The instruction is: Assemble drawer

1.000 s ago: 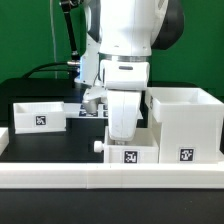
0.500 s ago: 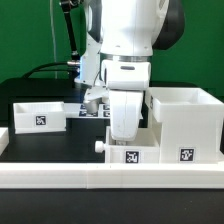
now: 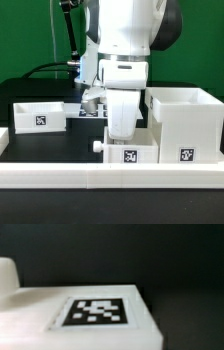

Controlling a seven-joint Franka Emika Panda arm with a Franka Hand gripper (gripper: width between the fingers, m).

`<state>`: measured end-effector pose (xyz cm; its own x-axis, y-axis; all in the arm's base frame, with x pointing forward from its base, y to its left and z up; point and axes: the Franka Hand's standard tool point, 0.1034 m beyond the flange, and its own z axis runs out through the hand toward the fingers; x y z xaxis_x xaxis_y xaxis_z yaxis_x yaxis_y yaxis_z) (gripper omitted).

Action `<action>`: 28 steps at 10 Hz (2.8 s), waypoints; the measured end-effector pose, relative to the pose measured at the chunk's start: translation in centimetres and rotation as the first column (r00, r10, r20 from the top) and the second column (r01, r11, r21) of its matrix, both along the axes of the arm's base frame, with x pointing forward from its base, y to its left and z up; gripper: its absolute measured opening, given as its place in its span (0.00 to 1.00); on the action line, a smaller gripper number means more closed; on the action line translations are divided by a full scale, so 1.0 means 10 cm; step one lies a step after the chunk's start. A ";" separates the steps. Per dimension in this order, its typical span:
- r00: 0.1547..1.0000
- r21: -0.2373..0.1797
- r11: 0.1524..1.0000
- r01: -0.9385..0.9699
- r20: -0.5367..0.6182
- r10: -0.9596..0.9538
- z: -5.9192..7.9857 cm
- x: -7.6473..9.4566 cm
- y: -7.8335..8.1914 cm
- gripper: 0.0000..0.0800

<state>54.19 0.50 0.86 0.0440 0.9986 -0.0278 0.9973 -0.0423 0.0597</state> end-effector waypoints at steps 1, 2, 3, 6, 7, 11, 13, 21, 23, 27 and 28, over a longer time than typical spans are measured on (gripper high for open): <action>1.000 -0.002 1.000 0.004 -0.004 -0.004 0.00 -0.01 0.00 0.05; 1.000 -0.004 1.000 0.003 -0.008 -0.003 0.01 -0.01 0.00 0.05; 1.000 -0.005 1.000 0.006 -0.010 -0.006 0.01 -0.01 0.00 0.05; 1.000 -0.004 1.000 0.013 -0.010 -0.013 0.00 -0.02 -0.01 0.05; 1.000 -0.009 1.000 -0.006 -0.013 0.006 0.00 -0.02 0.01 0.05; 0.999 -0.026 0.999 -0.025 -0.028 0.024 0.01 -0.02 -0.05 0.05; 1.000 -0.026 1.000 -0.010 -0.026 0.009 0.01 -0.01 -0.10 0.05; 0.996 -0.039 0.997 -0.069 -0.056 0.067 0.02 -0.04 -0.11 0.05; 0.996 -0.039 0.997 -0.070 -0.056 0.068 0.02 -0.04 -0.11 0.05; 0.997 -0.036 0.997 -0.064 -0.046 0.062 0.04 -0.05 -0.13 0.05; 0.998 -0.031 0.998 -0.062 -0.025 0.062 0.01 -0.06 -0.13 0.05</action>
Offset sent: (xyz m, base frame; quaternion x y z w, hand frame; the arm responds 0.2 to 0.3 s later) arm -0.0016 0.0008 0.0092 -0.0244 -0.0103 0.0080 0.9996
